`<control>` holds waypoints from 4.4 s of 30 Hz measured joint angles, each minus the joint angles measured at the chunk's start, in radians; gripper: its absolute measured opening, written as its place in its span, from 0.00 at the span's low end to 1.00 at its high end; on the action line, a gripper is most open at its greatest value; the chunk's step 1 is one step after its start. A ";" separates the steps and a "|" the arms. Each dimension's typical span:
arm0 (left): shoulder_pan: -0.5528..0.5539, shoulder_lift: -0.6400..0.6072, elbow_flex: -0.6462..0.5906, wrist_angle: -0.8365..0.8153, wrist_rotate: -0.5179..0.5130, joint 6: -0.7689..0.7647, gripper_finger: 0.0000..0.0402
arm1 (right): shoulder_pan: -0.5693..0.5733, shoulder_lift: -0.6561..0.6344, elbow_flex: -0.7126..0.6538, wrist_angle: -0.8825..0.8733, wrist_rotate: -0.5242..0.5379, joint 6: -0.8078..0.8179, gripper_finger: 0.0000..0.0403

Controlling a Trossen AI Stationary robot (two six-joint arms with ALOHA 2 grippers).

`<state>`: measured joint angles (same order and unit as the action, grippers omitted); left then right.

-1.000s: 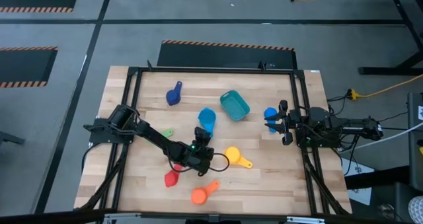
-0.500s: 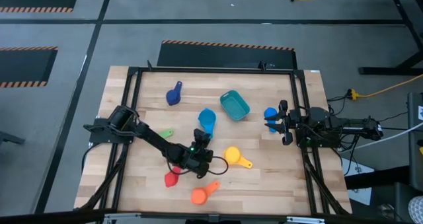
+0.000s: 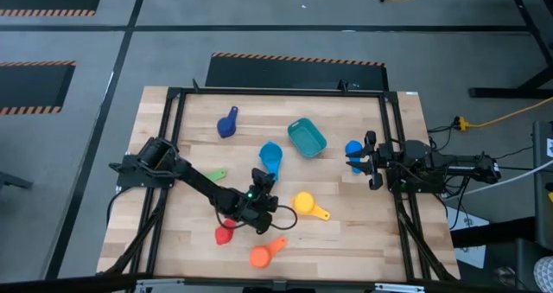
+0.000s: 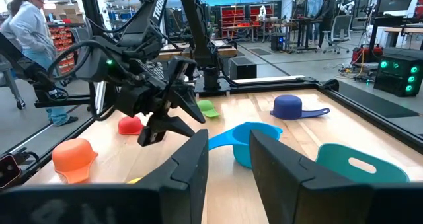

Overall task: Nest measuring cups in basket
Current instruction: Stack the yellow measuring cup on top of the light blue measuring cup

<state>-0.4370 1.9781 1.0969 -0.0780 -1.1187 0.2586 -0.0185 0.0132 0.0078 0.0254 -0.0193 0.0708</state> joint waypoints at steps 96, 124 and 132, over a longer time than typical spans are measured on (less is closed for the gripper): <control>0.350 -1.221 -0.965 0.583 1.008 -0.167 0.34 | 0.000 0.089 0.266 -0.087 -0.057 0.191 0.29; 0.350 -1.221 -0.965 0.587 1.009 -0.176 0.34 | 0.196 0.726 0.477 -0.304 -0.268 1.236 0.29; 0.350 -1.220 -0.965 0.586 1.009 -0.172 0.34 | 0.284 0.884 0.477 -0.292 -0.273 1.415 0.29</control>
<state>-0.0872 0.7578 0.1320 0.5083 -0.1101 0.0866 0.2659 0.8972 0.4847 -0.2670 -0.2926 1.4857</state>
